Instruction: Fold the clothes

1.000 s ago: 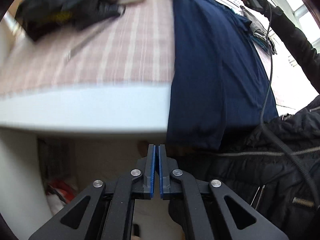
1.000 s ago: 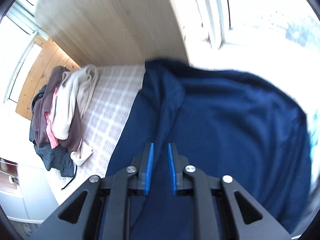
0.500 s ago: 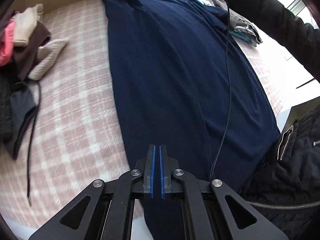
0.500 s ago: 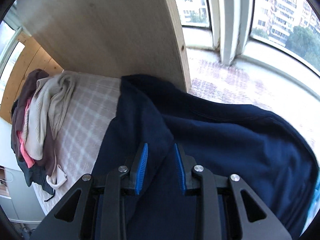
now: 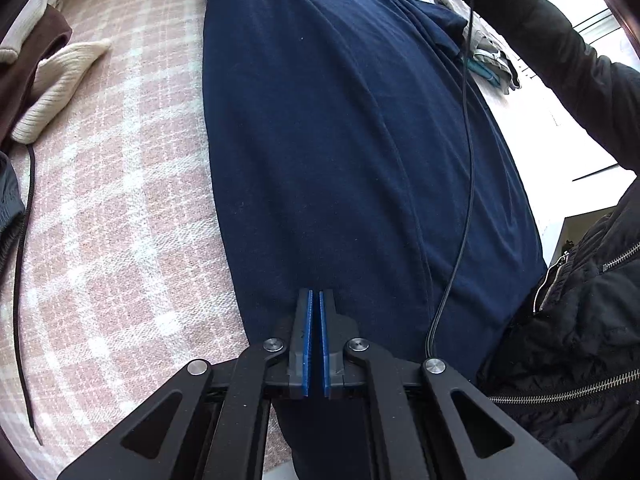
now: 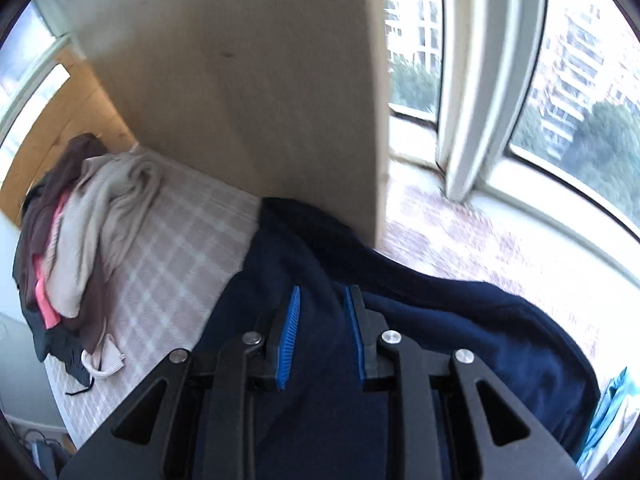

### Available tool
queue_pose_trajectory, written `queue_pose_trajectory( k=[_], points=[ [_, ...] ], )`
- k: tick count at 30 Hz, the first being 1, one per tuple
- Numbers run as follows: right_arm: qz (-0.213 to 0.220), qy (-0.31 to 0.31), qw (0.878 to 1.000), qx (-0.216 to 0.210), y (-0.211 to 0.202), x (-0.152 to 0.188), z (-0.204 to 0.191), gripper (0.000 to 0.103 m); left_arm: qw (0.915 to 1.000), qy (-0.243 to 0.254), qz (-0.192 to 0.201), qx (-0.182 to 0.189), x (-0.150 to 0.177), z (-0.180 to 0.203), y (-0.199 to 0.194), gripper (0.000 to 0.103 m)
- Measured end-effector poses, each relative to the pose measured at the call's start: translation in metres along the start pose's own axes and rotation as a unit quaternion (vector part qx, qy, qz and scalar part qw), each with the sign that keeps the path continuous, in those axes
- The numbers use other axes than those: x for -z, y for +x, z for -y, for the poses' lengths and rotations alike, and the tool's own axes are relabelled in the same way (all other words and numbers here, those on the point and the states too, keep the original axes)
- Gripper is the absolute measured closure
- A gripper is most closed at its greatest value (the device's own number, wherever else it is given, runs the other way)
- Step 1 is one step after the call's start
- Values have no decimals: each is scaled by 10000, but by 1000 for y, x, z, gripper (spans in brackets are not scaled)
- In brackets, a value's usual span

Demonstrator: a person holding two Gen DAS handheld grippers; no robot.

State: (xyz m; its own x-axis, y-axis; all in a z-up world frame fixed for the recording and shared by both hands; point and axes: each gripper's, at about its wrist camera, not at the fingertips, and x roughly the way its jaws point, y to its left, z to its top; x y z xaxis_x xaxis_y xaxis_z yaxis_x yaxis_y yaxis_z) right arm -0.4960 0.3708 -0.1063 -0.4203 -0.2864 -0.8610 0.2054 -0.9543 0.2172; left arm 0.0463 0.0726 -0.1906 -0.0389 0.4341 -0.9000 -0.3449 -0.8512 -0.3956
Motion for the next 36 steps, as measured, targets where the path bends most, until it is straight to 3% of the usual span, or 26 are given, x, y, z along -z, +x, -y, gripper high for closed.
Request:
queue_pose_trajectory(
  k=[4, 6, 9, 12, 14, 15, 21, 25, 27, 29, 33, 36],
  points=[
    [104, 0, 9998, -155, -30, 28, -11, 80, 9999, -97, 59, 15, 5, -1, -1, 100],
    [155, 2, 9996, -232, -45, 42, -16, 79, 9997, -96, 152, -166, 12, 2, -7, 100],
    [231, 5, 9991, -347, -68, 64, -25, 56, 9981, -128, 467, -380, 25, 6, -24, 101],
    [308, 7, 9985, -462, -91, 85, -33, 57, 9965, -275, 719, -311, 41, 14, -35, 100],
    [358, 9, 9979, -539, -106, 99, -38, 67, 9967, -303, 684, -325, 53, 22, -33, 100],
    [384, 10, 9976, -577, -113, 106, -41, 78, 9968, -301, 659, -338, 60, 27, -31, 100],
    [-491, -860, 9913, -872, -47, 170, -130, 79, 9951, -567, 715, -385, 96, 47, -30, 100],
    [-925, -1385, 9854, -340, -20, 209, -148, 80, 9928, -915, 659, -411, 128, 53, -18, 100],
    [-793, -1301, 9883, -10, -22, 210, -139, 87, 9901, -1149, 656, -467, 149, 55, -16, 100],
    [-693, -1077, 9915, 210, -37, 212, -131, 86, 9862, -1384, 750, -508, 169, 58, -19, 100],
    [-605, -977, 9930, -285, -84, 247, -127, 86, 9826, -1408, 1096, -510, 189, 74, -31, 100],
    [-512, -1050, 9925, 370, -106, 283, -113, 86, 9823, -1272, 1226, -616, 179, 71, -32, 100]
  ],
)
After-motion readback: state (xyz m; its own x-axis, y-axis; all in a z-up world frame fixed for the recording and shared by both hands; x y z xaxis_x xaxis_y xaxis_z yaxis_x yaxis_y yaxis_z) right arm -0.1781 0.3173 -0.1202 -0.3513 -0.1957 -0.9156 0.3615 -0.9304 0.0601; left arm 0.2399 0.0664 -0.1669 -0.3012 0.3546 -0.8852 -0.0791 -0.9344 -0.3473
